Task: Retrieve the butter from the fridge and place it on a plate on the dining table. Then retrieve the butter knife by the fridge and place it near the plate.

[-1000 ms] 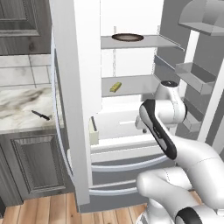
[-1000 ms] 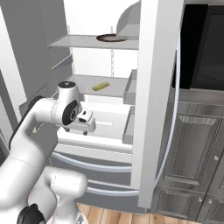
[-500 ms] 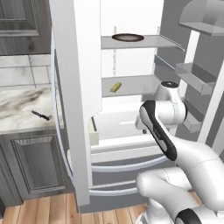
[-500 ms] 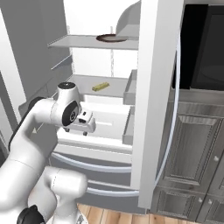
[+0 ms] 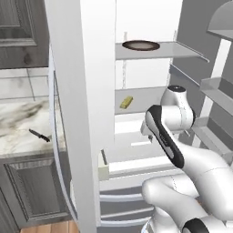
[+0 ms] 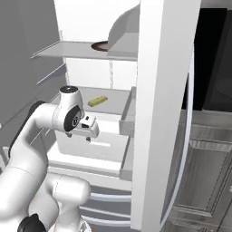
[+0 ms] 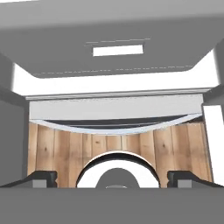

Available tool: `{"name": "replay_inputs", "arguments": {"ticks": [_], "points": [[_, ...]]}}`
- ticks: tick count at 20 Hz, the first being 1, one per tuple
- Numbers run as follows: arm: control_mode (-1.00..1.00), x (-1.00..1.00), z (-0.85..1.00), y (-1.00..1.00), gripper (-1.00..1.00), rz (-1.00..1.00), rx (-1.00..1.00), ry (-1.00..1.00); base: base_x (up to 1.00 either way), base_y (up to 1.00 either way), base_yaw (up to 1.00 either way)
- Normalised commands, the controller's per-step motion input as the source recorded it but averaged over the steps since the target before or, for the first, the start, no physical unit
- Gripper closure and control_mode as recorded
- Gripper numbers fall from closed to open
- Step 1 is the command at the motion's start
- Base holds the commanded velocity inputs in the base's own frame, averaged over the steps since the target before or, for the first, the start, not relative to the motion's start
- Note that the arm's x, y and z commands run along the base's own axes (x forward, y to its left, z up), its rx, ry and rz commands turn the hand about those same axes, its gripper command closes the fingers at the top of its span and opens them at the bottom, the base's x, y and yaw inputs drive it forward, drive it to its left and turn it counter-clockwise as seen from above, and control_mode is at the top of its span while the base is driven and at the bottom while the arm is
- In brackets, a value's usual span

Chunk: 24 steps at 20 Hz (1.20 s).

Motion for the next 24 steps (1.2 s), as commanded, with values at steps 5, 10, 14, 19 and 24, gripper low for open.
{"name": "replay_inputs", "arguments": {"ticks": [5, 10, 14, 19, 24], "points": [[1.0, 0.0, 0.0, 0.0, -1.0, 0.0, 0.0, 0.0, 0.64, 0.15, 0.0], [1.0, 0.0, 0.0, 0.0, -1.0, 0.0, 0.0, 0.0, 0.53, 0.1, 0.0], [1.0, 0.0, 0.0, 0.0, -1.0, 0.0, 0.0, 0.0, 0.19, 0.0, 0.0], [-1.0, 0.23, 0.0, 0.07, -1.0, -0.07, 0.01, -0.23, 0.0, 0.0, 0.0], [-1.0, 0.82, 0.08, 0.42, -1.0, -0.26, -0.01, -0.29, 0.0, 0.0, 0.0]]}}
